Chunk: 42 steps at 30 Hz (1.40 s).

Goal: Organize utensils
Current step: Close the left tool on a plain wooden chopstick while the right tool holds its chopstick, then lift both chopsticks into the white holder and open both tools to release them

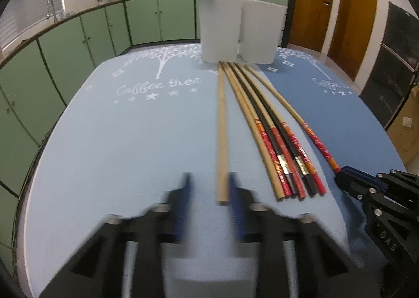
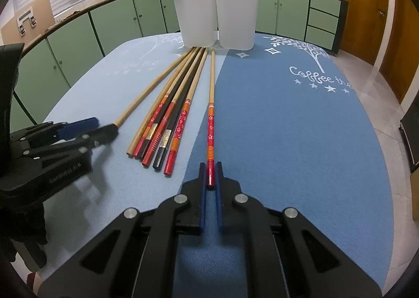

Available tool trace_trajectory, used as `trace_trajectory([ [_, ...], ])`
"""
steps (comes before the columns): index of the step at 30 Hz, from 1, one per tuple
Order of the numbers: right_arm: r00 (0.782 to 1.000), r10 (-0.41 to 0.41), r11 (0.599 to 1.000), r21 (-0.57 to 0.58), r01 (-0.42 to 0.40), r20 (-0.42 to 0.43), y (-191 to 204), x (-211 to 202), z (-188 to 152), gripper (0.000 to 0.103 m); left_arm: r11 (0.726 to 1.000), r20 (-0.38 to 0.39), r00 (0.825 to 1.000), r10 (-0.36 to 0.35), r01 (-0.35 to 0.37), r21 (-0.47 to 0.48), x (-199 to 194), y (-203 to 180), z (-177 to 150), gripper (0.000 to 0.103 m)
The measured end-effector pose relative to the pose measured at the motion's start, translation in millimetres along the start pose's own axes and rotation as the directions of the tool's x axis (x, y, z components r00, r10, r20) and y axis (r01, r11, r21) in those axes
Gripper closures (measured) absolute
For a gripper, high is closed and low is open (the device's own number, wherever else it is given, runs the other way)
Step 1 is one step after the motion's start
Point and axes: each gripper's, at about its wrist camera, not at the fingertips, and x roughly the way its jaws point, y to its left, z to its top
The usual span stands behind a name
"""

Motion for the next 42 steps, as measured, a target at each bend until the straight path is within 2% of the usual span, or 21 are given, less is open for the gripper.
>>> trace_trajectory([
  [1,1.000,0.000,1.000,0.000,0.000,0.000,0,0,0,0.098,1.000,0.000,1.000,-0.008,0.008,-0.001,0,0,-1,0.096],
  [8,1.000,0.001,1.000,0.002,-0.001,0.023,-1,-9,1,0.098,1.000,0.023,1.000,-0.012,0.012,-0.003,-11,-4,-2,0.097],
  [17,0.993,0.005,1.000,0.008,-0.006,0.121,-10,-57,25,0.098,0.999,0.106,0.994,-0.018,0.015,0.036,-68,3,16,0.097],
  [22,0.981,0.007,1.000,0.018,-0.011,0.196,-16,-87,47,0.098,0.999,0.199,0.980,-0.024,0.014,0.047,-104,6,38,0.097],
  [29,0.960,0.012,1.000,-0.009,-0.010,0.281,-20,-122,87,0.098,0.998,0.301,0.953,-0.036,0.016,0.068,-133,8,77,0.097],
  [36,0.952,0.036,0.998,-0.067,-0.017,0.305,-20,-139,142,0.098,0.996,0.349,0.935,-0.068,0.041,0.083,-142,11,113,0.097],
  [42,0.950,0.065,0.996,-0.081,-0.042,0.305,-22,-141,170,0.098,0.995,0.364,0.927,-0.088,0.063,0.081,-141,12,136,0.097],
])
